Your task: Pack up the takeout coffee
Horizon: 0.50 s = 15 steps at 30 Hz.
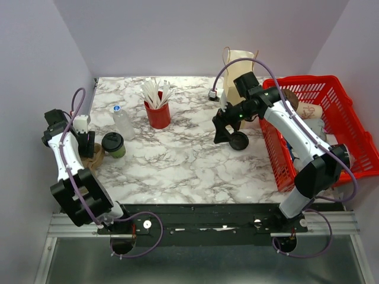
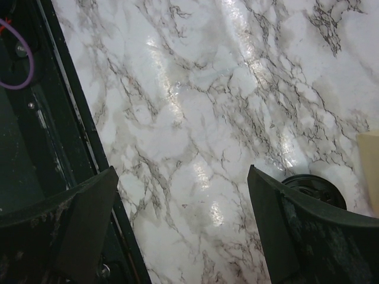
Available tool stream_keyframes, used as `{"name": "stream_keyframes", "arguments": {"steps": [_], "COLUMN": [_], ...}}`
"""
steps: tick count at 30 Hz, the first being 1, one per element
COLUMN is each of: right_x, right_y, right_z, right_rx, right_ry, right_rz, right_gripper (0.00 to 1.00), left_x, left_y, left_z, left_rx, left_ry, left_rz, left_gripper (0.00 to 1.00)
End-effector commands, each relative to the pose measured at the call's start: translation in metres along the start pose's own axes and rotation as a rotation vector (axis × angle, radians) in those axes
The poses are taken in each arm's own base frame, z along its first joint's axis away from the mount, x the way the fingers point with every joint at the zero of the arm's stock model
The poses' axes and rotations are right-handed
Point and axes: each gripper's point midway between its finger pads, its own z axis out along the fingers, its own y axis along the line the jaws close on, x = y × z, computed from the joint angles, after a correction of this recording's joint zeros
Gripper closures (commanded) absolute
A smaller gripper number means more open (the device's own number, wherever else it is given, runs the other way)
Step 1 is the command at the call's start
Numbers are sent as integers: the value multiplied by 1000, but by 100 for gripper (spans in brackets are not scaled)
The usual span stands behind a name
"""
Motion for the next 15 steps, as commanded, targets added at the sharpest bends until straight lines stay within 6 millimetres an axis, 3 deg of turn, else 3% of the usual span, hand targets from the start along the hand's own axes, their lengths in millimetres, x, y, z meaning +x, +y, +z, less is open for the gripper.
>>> {"name": "stream_keyframes", "arguments": {"steps": [1, 15], "right_x": [9, 16], "right_y": [2, 4], "right_z": [-4, -3], "right_rx": [13, 21], "right_ry": [21, 22], "right_rz": [28, 26], "right_gripper": [0, 0], "left_x": [15, 29], "left_y": [17, 16], "left_z": [7, 32], "left_rx": [-19, 31], "left_ry": [73, 169], "left_rz": [-36, -15], "left_gripper": [31, 39]}}
